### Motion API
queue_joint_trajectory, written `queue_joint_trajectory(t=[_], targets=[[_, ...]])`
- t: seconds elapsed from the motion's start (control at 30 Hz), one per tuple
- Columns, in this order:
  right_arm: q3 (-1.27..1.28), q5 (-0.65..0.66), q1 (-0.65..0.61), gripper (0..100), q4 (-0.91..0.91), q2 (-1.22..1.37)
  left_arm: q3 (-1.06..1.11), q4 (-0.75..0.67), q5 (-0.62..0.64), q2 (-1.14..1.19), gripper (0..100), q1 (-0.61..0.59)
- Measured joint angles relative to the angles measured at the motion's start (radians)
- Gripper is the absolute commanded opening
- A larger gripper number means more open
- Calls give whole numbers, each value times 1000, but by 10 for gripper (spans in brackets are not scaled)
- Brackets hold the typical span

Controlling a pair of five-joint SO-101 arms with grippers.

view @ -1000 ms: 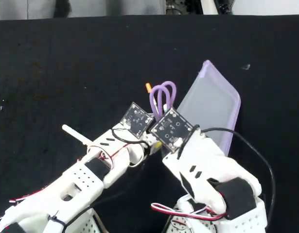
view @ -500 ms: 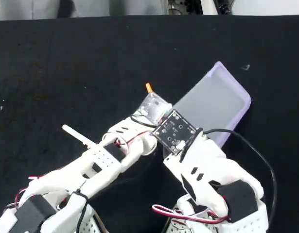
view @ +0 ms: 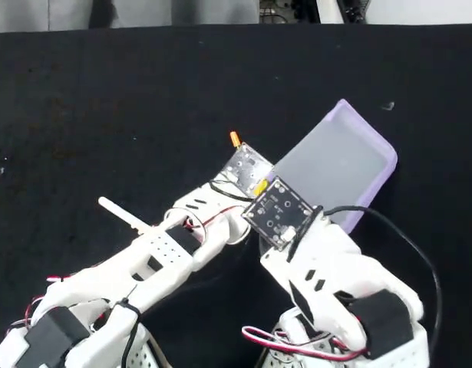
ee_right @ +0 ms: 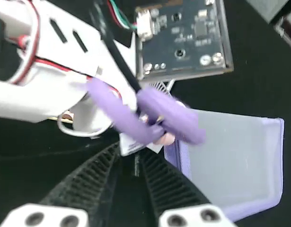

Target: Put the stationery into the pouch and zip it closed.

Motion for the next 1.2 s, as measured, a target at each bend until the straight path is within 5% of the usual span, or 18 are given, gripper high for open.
queue_joint_trajectory(t=[0.23, 0.47, 0.7, 1.03, 1.2], targets=[[-74, 0, 3, 11, 68, 0, 0, 0, -2, 0, 29, -127], [-95, 14, 163, 25, 71, -2, 0, 0, -2, 0, 29, -170], [80, 40, 176, 244, -104, -2, -18, 0, -2, 0, 33, -290], [109, -270, 178, 258, -295, 374, -100, 0, -2, 9, 31, -649], [46, -454, 63, 258, -318, 552, -110, 0, -2, 9, 30, -760]])
